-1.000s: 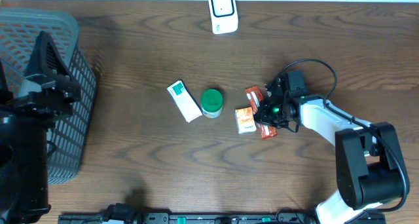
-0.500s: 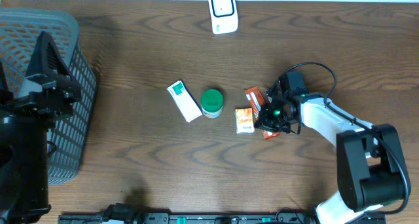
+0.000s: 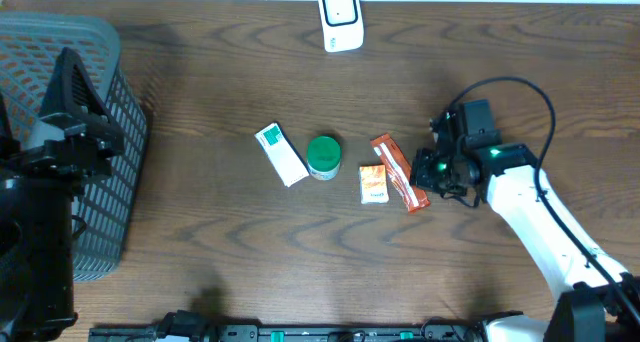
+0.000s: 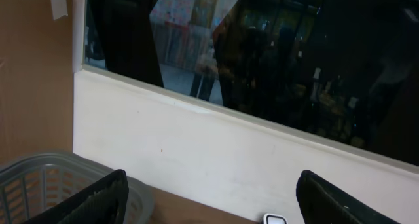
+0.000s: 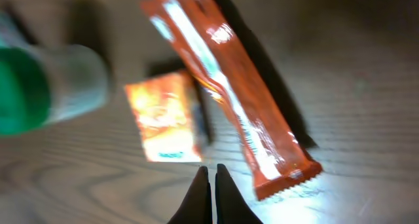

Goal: Scan the item barcode

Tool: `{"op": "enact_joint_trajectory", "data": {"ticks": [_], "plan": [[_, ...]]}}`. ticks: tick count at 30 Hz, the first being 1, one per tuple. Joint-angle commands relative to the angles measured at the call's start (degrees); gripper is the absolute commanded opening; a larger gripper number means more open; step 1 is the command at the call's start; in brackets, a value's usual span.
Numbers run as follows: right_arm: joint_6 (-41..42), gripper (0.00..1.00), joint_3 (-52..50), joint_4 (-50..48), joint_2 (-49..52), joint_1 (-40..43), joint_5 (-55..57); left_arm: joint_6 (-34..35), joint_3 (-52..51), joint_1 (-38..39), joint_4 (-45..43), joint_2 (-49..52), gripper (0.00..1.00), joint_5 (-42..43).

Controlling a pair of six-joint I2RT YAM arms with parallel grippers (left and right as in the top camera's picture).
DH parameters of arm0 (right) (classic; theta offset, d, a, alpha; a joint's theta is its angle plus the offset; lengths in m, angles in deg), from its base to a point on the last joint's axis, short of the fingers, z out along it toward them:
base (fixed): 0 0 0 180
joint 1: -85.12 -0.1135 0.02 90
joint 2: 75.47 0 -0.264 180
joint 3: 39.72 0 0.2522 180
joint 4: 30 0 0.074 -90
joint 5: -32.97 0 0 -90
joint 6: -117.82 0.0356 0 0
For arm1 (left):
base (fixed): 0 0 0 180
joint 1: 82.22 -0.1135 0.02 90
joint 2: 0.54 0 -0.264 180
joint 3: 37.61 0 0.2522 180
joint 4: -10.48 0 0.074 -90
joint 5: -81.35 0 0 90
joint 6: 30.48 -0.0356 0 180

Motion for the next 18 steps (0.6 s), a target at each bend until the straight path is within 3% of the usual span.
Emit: {"op": "enact_joint_trajectory", "data": {"ticks": [1,18], "plan": [[1.1,0.01,-2.8,-1.6,1.9,-0.3,2.0,0.7,-0.1,-0.2,-0.2,-0.1,0.82,-0.3],[2.4,0.01,-4.0,-8.4,6.3,-0.3,2.0,0.7,-0.1,-0.2,-0.2,-0.1,0.82,-0.3]]}}
